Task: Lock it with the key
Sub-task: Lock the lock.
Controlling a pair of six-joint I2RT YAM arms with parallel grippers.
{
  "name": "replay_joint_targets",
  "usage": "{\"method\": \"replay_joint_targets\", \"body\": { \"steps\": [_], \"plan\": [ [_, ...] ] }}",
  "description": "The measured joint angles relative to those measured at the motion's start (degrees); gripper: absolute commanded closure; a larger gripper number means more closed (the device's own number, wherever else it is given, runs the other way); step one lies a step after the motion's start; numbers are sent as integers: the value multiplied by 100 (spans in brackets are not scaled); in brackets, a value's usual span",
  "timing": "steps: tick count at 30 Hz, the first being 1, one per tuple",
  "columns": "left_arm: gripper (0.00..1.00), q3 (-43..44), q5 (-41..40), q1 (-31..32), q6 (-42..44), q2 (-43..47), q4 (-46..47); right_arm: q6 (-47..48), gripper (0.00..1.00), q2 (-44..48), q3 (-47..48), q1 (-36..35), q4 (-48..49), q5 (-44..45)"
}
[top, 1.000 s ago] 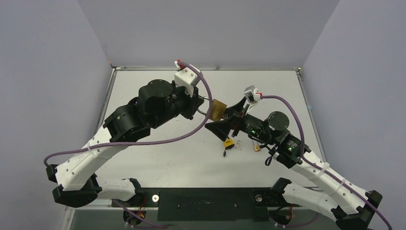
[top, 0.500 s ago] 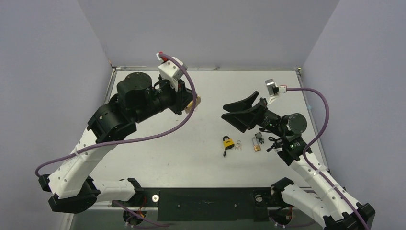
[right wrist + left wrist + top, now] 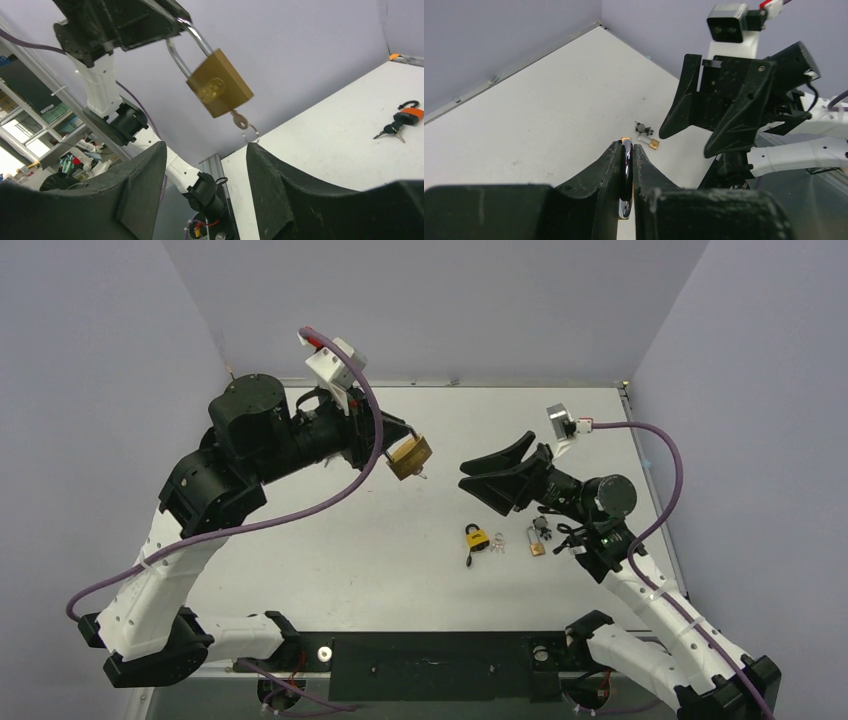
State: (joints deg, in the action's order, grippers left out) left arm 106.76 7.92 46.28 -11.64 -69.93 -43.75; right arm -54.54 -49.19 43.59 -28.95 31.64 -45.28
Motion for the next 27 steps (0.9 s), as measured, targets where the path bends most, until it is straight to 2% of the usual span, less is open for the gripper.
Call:
{"method": "replay_joint_targets", "body": {
  "steps": [8, 21, 27],
  "plan": [
    [100, 337, 592, -315, -564, -289, 26, 472, 54, -470, 46, -365, -299, 203],
    [100, 385, 1266, -673, -1134, -439, 111, 776, 56, -802, 330, -579, -365, 446],
    [100, 385, 1545, -861, -1362, -439, 289, 837, 61, -946, 402, -684, -387, 505]
  ]
}}
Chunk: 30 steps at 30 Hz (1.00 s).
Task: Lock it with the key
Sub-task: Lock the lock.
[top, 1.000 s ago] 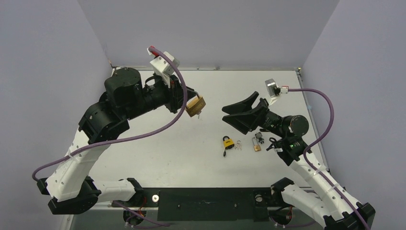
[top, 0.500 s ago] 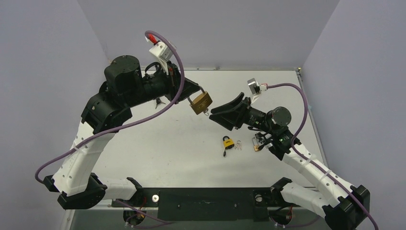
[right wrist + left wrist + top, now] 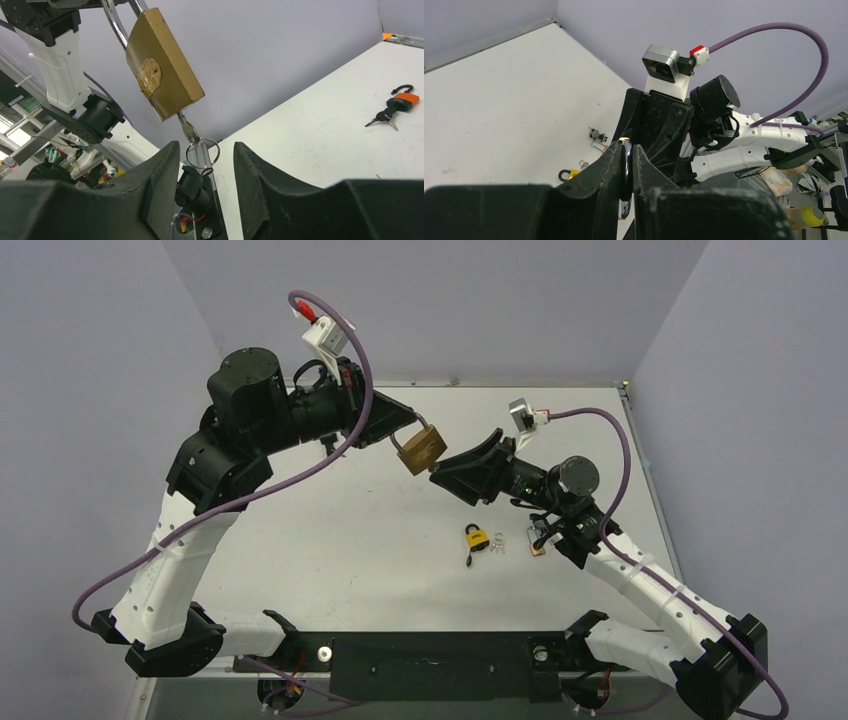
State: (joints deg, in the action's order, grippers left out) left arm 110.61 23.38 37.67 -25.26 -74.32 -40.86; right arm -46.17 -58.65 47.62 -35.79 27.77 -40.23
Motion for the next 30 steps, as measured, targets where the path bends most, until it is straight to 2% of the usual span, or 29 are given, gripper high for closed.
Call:
{"method": "replay_joint_targets", "body": {
  "steps": [11, 15, 19, 30],
  "plan": [
    [100, -210, 398, -304, -295, 13, 289, 46, 74, -11, 162, -144, 0, 94],
    [100, -328, 514, -398, -402, 31, 435, 59, 83, -13, 181, -181, -9, 131],
    [100, -402, 651, -479, -485, 74, 498, 83, 99, -17, 190, -223, -83, 179],
    [100, -614, 992, -769, -590, 166, 734, 72, 100, -17, 234, -284, -116, 177]
  ]
}}
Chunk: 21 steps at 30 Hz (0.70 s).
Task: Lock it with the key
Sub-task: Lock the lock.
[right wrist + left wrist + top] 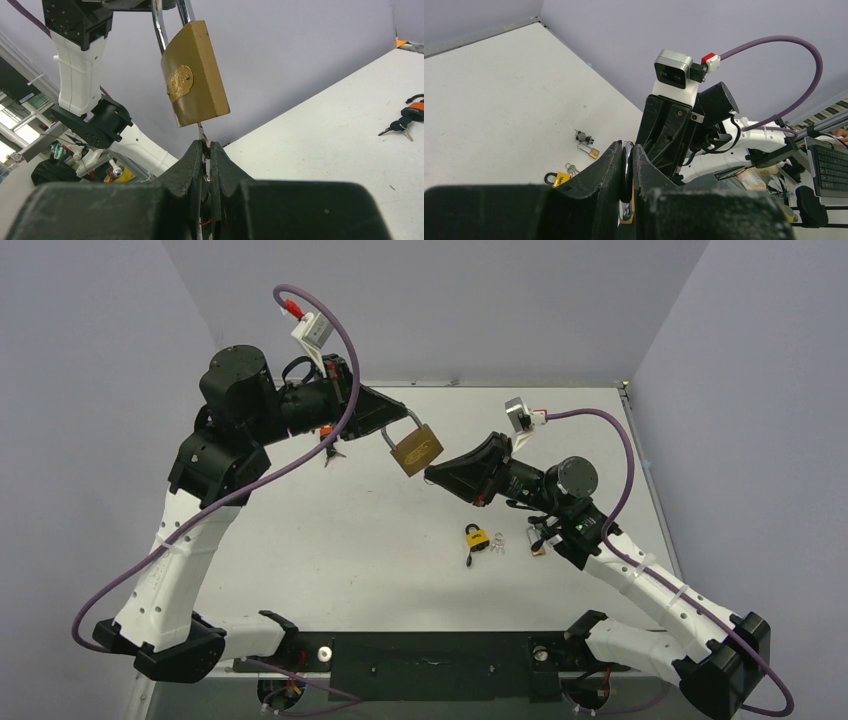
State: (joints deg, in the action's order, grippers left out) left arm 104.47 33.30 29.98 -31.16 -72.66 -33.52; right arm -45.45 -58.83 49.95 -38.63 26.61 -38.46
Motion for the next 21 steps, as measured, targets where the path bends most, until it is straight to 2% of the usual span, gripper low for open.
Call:
{"method": "replay_joint_targets", "body": {
  "steps": [10, 21],
  "plan": [
    [100, -153, 782, -621, -481, 2, 164, 39, 100, 164, -186, -9, 164, 173],
    [100, -601, 1217, -743, -946, 2, 750, 116, 100, 387, -590, -9, 295, 284]
  ]
}}
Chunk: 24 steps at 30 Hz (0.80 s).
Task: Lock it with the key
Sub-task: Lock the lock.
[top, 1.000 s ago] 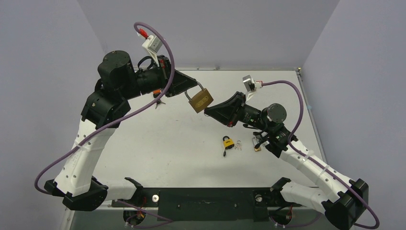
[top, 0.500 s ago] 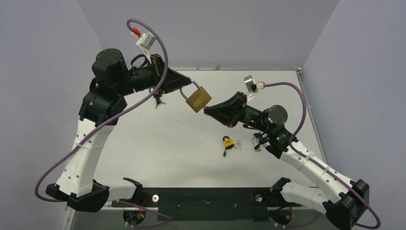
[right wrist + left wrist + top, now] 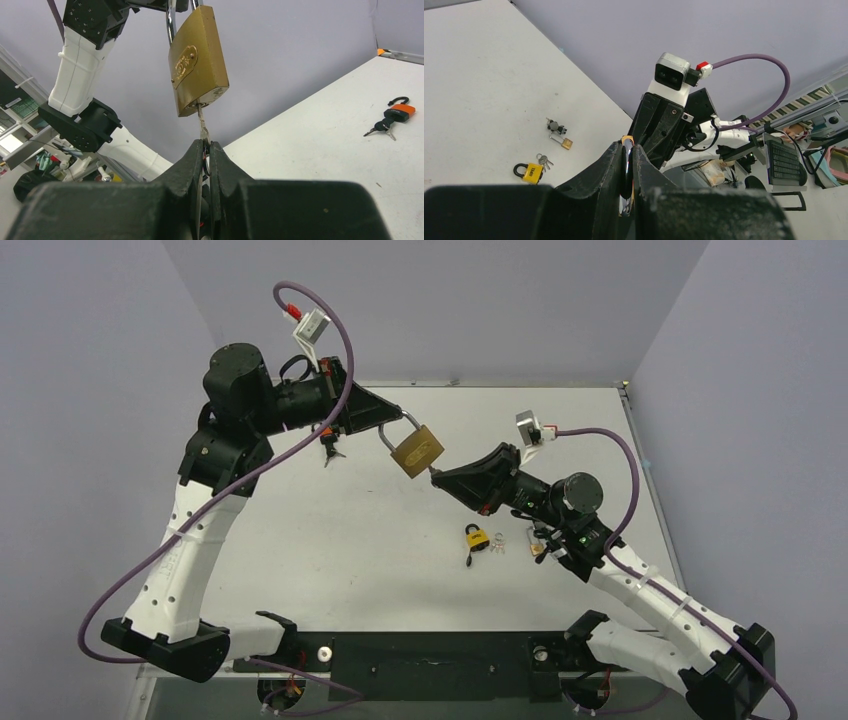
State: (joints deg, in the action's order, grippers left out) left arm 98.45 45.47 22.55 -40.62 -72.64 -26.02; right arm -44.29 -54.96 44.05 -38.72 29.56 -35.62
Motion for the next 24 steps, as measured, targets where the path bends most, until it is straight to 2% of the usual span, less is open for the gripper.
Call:
{"method": "replay_joint_targets", "body": {
  "steps": [4, 10, 15, 24],
  "plan": [
    [100, -175, 103, -146, -79, 9, 127, 33, 100, 74, -142, 0, -42, 57],
    [100, -448, -120, -811, -240, 190, 1126, 103, 100, 192, -634, 4, -612, -79],
    [100, -686, -109, -824, -275, 304, 1508, 210, 100, 223, -671, 7, -973, -35],
    [100, -2352, -125, -765, -221, 492, 1744, 466, 100, 433, -533, 92, -2828, 1486]
  ]
}}
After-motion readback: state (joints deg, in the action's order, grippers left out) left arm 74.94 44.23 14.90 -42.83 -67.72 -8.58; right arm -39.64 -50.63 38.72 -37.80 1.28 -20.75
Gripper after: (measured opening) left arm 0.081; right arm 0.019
